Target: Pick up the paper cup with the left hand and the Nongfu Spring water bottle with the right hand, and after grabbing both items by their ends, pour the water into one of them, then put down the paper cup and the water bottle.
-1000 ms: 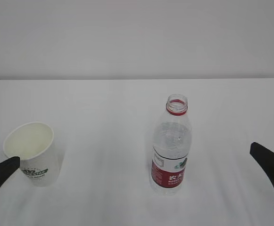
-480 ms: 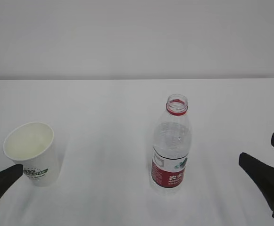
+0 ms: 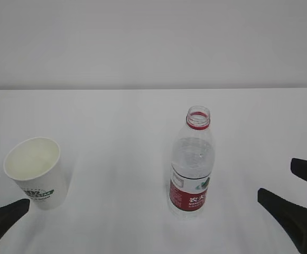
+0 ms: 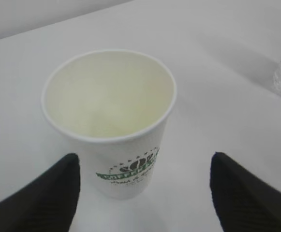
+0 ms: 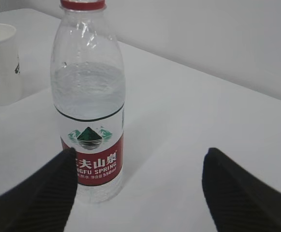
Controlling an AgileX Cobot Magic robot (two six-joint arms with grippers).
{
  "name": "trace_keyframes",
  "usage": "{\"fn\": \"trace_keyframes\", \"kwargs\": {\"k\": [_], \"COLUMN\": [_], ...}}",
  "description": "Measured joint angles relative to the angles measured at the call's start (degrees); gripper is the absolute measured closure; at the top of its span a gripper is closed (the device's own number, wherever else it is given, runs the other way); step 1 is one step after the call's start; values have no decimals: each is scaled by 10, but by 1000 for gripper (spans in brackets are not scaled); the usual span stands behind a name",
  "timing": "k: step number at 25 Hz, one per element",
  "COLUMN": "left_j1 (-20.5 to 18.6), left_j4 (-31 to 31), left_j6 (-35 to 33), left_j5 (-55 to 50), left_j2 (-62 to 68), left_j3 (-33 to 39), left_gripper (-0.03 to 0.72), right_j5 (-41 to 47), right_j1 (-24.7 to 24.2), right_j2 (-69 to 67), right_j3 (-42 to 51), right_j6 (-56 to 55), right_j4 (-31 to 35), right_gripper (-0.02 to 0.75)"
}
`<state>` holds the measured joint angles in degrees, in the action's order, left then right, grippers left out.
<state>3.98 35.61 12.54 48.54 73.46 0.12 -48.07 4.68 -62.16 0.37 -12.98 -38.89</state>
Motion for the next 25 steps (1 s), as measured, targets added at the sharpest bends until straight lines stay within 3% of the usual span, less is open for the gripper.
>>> {"fn": "trace_keyframes", "kwargs": {"k": [11,25], "left_j1": [0,0], "left_j4": [-5,-69], "left_j6": [2,-79], "left_j5": [-12,168], "left_j2": [43,260], "left_j3": [0,-6], "left_gripper": [78,78], "right_j5": [0,0], "right_j1": [0,0], "right_j2": [0,0], "right_j3": [0,0], "right_j6": [-3,-4], "right_j4": [-1,-1], "right_gripper": [143,146]}}
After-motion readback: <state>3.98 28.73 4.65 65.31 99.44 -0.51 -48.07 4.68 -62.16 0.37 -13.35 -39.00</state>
